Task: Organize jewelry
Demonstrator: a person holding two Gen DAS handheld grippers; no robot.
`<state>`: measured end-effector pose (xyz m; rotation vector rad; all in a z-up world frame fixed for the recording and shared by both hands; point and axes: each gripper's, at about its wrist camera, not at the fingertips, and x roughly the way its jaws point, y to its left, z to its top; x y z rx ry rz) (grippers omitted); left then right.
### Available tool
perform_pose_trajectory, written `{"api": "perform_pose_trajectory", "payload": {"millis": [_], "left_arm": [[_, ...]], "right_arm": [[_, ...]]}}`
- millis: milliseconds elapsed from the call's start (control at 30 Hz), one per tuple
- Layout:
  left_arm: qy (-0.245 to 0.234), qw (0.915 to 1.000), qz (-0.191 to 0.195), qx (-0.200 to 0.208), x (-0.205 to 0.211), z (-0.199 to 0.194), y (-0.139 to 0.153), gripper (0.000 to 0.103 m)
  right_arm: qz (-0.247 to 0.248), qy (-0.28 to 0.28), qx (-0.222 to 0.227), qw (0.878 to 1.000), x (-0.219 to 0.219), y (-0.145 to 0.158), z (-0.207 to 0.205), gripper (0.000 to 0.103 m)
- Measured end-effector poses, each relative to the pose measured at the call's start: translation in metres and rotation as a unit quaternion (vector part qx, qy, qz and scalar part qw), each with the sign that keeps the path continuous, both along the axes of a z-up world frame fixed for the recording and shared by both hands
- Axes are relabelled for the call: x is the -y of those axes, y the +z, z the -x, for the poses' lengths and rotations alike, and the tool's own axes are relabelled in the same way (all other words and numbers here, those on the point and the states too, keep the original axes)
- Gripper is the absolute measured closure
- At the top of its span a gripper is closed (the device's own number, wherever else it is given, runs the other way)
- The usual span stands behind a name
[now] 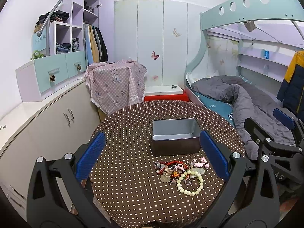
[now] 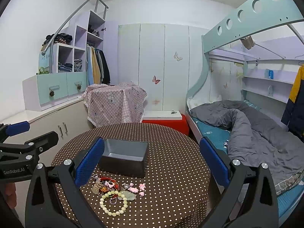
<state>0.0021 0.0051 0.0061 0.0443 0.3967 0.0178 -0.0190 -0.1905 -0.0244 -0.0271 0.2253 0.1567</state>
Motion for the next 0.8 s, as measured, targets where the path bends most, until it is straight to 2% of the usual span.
{"api": "perform_pose_trajectory", "payload": {"millis": [267,333,400,533,800], "left_arm": [[0.002,0.9999,-0.014,0.007,0.0000,0.0014,-0.0005,0.006],[0.002,1.0000,-0.003,0.000,-0.0008,0.0005,-0.0012,0.006],[0.003,0.9996,-0.023,0.015,0.0004,0.0037,0.0005,0.006],[0.003,0.9988,-0.046,0.013,0.0028,0.0055,0.0011,0.006],[0.005,0.9997,-0.024,-0.001,-0.0006,0.0057,-0.0017,0.006]], "right_arm": [[0.000,0.002,0.001,1.000,0.0006,0.0009,0.0015,0.007],[-0.001,0.002,0.002,1.000,0.0012,0.0011,0.0022,0.007],[-0.001,0.002,0.002,1.000,0.0009,0.0011,0.0017,0.007],[-0.001,0.001,0.000,1.000,0.0008,0.0011,0.0021,0.007],[-0.001,0.000,-0.004,1.000,0.0016,0.0003,0.0034,0.007]]}}
